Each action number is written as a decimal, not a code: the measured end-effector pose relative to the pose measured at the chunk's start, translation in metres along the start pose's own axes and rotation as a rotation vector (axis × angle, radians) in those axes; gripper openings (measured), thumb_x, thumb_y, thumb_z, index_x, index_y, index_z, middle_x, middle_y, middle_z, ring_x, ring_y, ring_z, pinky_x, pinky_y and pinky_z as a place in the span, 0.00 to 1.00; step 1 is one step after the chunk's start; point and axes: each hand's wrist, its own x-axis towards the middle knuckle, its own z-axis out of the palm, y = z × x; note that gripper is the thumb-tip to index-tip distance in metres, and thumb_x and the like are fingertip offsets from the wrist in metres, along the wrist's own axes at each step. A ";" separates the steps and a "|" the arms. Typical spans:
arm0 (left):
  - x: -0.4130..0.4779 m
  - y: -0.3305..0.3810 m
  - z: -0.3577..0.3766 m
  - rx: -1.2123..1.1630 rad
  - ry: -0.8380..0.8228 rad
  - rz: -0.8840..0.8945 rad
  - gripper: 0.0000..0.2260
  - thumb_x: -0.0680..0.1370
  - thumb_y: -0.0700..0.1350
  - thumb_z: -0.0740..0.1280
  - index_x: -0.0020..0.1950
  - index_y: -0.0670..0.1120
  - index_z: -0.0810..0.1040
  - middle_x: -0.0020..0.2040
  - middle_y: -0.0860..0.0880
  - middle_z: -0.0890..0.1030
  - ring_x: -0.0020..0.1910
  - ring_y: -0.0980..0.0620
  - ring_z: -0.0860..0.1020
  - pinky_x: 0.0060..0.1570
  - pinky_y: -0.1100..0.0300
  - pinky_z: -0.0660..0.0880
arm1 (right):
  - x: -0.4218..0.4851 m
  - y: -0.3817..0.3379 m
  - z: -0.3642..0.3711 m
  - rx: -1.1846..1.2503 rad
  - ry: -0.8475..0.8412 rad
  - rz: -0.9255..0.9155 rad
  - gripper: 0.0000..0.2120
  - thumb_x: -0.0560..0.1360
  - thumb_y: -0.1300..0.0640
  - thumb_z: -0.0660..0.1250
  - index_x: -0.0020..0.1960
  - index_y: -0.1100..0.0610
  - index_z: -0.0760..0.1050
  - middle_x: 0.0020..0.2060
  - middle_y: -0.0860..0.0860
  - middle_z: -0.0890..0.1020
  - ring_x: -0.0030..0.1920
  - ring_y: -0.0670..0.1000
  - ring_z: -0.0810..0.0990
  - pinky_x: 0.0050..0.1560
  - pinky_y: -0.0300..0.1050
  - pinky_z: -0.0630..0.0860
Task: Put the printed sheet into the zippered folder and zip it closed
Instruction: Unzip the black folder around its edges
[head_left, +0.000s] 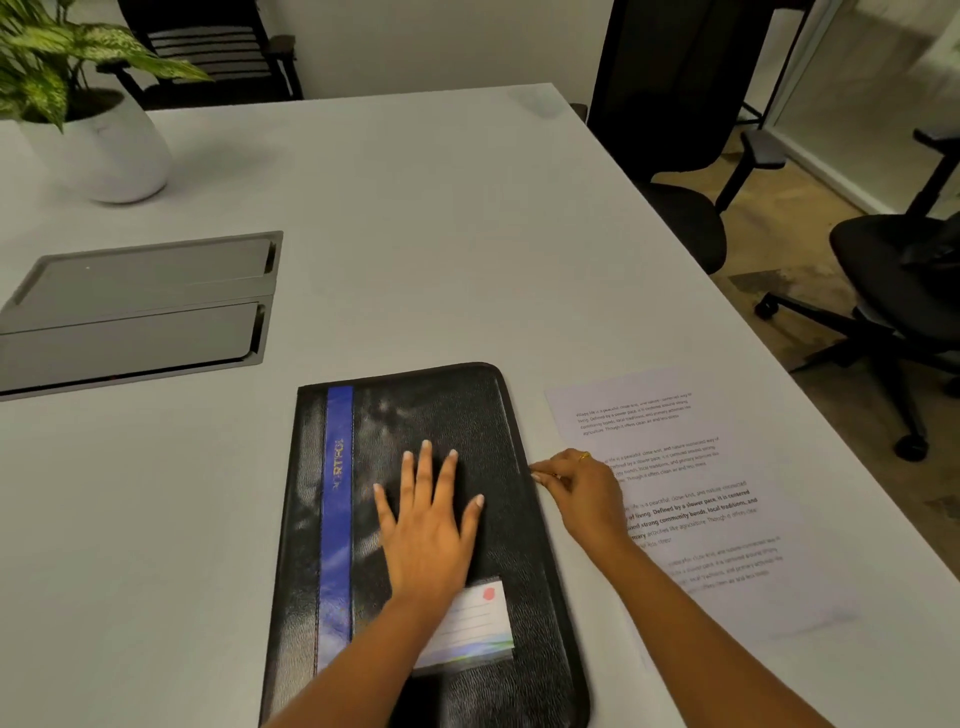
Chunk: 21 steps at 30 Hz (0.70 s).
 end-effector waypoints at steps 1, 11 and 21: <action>-0.004 0.001 0.003 0.017 -0.014 0.002 0.27 0.77 0.64 0.46 0.75 0.58 0.50 0.78 0.53 0.46 0.76 0.52 0.42 0.71 0.46 0.35 | 0.000 0.001 0.001 0.020 0.010 0.022 0.08 0.74 0.56 0.67 0.50 0.54 0.82 0.45 0.52 0.83 0.43 0.49 0.77 0.43 0.41 0.72; -0.005 0.003 0.009 0.075 -0.026 -0.027 0.32 0.73 0.68 0.35 0.75 0.59 0.47 0.78 0.55 0.48 0.76 0.52 0.42 0.72 0.44 0.38 | 0.003 0.009 -0.006 0.017 -0.017 -0.021 0.06 0.72 0.54 0.69 0.47 0.54 0.83 0.44 0.52 0.85 0.45 0.49 0.80 0.44 0.38 0.72; -0.005 0.004 0.009 0.081 -0.039 -0.036 0.34 0.70 0.67 0.32 0.75 0.59 0.48 0.78 0.55 0.48 0.77 0.52 0.43 0.72 0.42 0.40 | 0.004 0.012 -0.006 0.061 -0.025 -0.042 0.06 0.71 0.56 0.70 0.46 0.56 0.83 0.43 0.53 0.85 0.42 0.50 0.81 0.41 0.37 0.71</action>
